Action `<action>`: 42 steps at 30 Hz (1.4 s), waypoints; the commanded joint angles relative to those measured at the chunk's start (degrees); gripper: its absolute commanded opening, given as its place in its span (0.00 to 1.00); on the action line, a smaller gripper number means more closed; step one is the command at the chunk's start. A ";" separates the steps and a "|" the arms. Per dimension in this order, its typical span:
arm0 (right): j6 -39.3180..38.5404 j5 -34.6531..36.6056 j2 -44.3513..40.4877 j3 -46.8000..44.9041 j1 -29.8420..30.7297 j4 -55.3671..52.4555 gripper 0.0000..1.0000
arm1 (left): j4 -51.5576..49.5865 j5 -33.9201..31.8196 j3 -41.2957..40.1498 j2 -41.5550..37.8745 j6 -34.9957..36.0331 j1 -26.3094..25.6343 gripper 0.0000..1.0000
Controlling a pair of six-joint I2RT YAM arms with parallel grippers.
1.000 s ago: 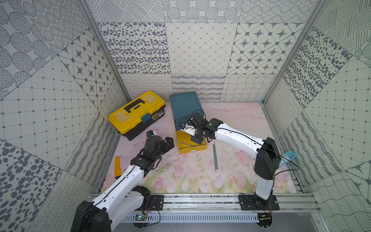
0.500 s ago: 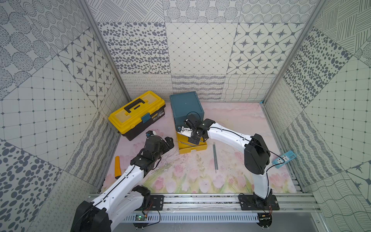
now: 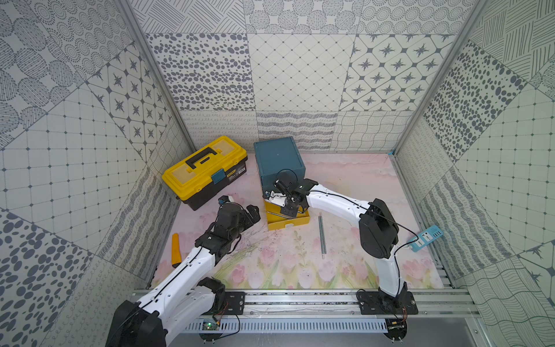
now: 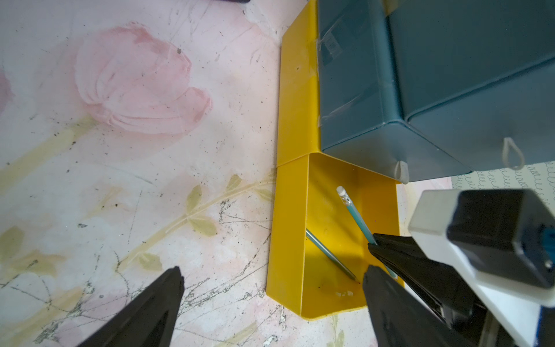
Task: Please place the pencils in the drawer according to their color
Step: Place the pencil in the drawer.
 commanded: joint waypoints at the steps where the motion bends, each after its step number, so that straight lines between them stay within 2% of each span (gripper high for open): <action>1: 0.54 -0.16 0.64 1.59 0.08 0.92 0.17 | -0.58 -1.17 -0.49 -0.12 -0.25 0.26 0.99; 6: 1.21 -0.09 0.16 1.39 0.08 1.01 0.24 | -0.74 -1.25 -0.61 -0.15 -0.34 0.26 0.99; 13: 3.35 -0.37 -1.73 0.68 0.11 1.38 0.24 | -0.60 -1.25 -0.77 -0.38 -0.31 0.26 0.99; 22: 11.47 1.10 -9.70 -5.92 0.10 6.58 0.26 | -0.46 -1.17 -0.78 -0.21 0.03 0.37 0.99; 30: 23.68 2.94 -17.22 -13.88 -0.78 8.76 0.29 | -0.16 -0.82 -0.86 -0.09 0.00 0.42 0.99; 36: 35.44 7.87 -20.93 -20.83 -1.21 8.94 0.29 | 0.65 -0.40 -0.96 0.52 -0.14 0.37 0.99; 42: 46.58 8.01 -25.50 -29.10 -4.45 9.17 0.28 | 1.43 -0.03 -1.05 1.59 -0.28 0.41 0.99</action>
